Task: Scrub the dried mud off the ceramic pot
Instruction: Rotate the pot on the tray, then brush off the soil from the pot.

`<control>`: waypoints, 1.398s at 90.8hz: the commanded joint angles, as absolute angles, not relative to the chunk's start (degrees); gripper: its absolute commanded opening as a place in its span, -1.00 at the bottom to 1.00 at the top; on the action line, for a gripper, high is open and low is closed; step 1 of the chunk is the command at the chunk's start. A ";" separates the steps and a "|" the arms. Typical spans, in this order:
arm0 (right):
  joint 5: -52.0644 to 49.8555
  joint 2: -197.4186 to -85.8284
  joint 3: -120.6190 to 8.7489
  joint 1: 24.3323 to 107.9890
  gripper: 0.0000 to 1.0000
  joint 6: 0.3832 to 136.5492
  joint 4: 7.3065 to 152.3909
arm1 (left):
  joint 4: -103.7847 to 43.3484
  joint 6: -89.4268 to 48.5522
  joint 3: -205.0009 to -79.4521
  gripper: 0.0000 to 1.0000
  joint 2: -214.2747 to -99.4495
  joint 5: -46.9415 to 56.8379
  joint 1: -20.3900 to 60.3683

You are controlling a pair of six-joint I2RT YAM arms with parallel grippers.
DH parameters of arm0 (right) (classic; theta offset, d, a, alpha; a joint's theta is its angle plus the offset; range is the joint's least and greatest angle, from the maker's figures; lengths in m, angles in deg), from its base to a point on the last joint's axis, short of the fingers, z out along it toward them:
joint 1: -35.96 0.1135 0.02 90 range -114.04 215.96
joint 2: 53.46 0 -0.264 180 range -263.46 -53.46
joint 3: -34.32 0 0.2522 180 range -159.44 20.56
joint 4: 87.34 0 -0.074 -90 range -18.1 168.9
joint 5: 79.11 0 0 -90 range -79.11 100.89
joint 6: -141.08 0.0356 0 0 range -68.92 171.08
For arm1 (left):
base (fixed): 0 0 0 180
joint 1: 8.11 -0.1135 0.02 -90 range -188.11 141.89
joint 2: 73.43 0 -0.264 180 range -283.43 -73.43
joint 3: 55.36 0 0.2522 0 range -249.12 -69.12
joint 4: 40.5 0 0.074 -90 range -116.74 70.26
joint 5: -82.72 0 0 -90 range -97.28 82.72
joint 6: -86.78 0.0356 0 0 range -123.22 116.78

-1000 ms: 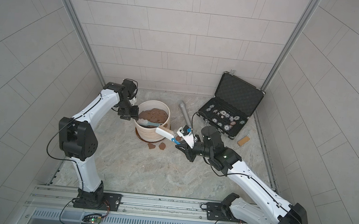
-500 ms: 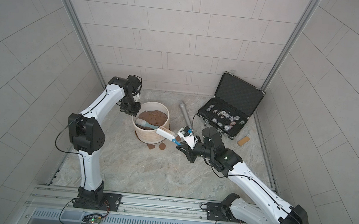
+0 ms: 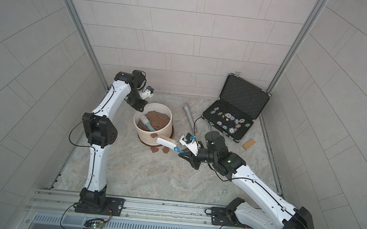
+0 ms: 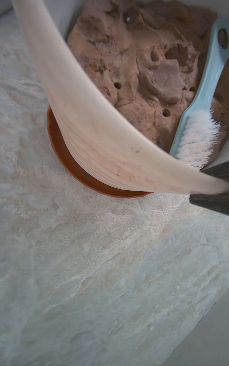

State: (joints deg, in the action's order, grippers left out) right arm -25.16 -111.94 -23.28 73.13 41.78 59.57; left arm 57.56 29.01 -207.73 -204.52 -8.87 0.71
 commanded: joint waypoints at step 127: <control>-34.28 -153.81 -51.30 74.20 -1.00 30.99 53.00 | 43.38 -3.21 -171.23 0.54 -178.17 7.52 -11.27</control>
State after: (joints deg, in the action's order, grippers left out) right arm -35.69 -152.35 -52.20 74.81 30.66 53.64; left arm 43.57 -2.00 -172.28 -178.09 4.31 -11.31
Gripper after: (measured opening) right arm 0.153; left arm 0.771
